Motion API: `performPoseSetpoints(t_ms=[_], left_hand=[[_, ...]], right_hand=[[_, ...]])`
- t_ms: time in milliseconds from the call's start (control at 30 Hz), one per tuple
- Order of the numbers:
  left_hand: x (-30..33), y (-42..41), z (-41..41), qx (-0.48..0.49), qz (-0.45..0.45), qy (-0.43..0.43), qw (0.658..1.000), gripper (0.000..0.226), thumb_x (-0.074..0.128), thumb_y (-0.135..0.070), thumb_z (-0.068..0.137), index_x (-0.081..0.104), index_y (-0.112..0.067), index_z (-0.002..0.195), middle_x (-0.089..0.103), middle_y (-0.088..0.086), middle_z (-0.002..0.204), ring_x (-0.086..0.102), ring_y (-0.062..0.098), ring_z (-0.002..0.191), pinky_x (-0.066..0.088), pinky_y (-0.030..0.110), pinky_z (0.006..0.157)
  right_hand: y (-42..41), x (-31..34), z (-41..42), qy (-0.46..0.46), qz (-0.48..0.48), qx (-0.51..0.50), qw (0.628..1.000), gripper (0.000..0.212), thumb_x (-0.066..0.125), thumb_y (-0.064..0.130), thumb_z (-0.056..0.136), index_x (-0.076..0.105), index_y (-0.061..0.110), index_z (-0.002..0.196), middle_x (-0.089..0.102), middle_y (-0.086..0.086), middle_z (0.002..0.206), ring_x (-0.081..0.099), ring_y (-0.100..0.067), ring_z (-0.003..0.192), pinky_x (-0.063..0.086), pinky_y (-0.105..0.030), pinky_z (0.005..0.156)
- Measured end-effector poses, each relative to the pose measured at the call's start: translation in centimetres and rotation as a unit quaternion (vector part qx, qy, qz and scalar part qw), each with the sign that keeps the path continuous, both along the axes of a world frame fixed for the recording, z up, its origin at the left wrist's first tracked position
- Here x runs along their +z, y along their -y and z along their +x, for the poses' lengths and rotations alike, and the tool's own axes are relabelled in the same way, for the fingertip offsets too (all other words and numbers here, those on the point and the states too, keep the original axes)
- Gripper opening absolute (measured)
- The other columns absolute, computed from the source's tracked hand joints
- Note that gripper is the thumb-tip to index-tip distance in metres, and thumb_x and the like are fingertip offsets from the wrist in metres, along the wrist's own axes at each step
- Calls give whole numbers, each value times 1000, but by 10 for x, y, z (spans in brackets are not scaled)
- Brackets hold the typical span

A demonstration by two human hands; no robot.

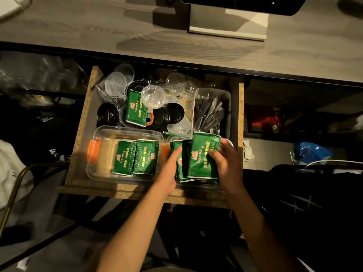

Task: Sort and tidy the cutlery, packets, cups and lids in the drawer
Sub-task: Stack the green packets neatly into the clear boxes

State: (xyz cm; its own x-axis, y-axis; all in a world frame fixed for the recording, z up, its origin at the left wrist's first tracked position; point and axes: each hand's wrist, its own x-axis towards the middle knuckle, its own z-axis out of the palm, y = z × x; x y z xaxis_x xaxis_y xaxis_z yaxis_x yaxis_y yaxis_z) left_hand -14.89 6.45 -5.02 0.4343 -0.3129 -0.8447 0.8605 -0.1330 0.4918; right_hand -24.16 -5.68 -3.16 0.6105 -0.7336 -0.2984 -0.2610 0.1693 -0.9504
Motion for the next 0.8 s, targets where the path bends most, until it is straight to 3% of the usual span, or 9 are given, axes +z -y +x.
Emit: performPoseSetpoints(t_ms=[67,167,300,400,467,567,667,733,800], left_hand=[[-14,4,-4,26,1,-25,999,69,70,-71,74,64,-27,127,65,10,132,62,30,119,49,54,101],[21,11,-8,0,-3,-30,1000,73,69,-71,76,58,-26,133,58,7,140,56,25,126,45,45,105],[15,6,-15,-33,-1,8,999,77,73,-43,86,36,-19,149,40,1,153,44,22,135,36,40,113],[13,-5,-9,-17,4,13,1000,51,77,-35,83,53,-20,126,60,3,132,59,18,112,50,37,93],[10,-17,2,8,4,10,1000,54,75,-39,85,44,-25,126,57,-2,122,53,18,115,45,39,98],[0,-34,17,31,-10,35,999,117,87,-68,51,30,-34,149,41,5,152,43,33,136,36,59,110],[0,-43,22,38,36,58,997,101,74,-51,82,12,-26,158,21,7,163,28,33,146,25,57,117],[2,-48,23,26,45,64,997,95,68,-43,89,9,-20,159,18,6,164,24,30,147,23,54,116],[6,-50,23,29,54,74,995,93,68,-40,90,10,-17,159,21,7,163,26,29,146,24,52,116]], right_hand=[[-10,-14,4,-67,3,23,997,26,61,5,89,63,4,115,69,-15,108,66,-32,99,53,-48,91],[-29,-28,11,-153,-7,12,988,39,58,7,93,58,6,133,63,-9,129,59,-22,120,47,-39,104],[-42,-22,15,-112,25,14,993,27,48,4,99,65,6,120,68,-10,117,62,-17,107,48,-31,95],[-32,-25,6,-107,32,54,992,26,48,3,100,70,11,110,71,-6,106,65,-17,100,48,-21,86],[-19,-37,-5,-160,-60,65,983,24,56,3,96,69,5,117,70,-7,113,65,-23,108,43,-10,88],[-8,-53,-13,-258,-136,198,936,44,69,2,87,60,3,130,63,-13,128,60,-28,118,42,-20,98],[-8,-63,-9,-332,-193,313,869,55,70,5,80,59,12,133,62,-9,130,57,-25,121,44,-31,103],[-6,-64,-4,-381,-260,356,812,53,68,11,81,60,20,133,61,-5,126,56,-23,116,42,-31,100],[-3,-63,2,-405,-250,379,794,47,68,19,87,60,18,133,59,-8,125,54,-26,116,39,-33,100]])
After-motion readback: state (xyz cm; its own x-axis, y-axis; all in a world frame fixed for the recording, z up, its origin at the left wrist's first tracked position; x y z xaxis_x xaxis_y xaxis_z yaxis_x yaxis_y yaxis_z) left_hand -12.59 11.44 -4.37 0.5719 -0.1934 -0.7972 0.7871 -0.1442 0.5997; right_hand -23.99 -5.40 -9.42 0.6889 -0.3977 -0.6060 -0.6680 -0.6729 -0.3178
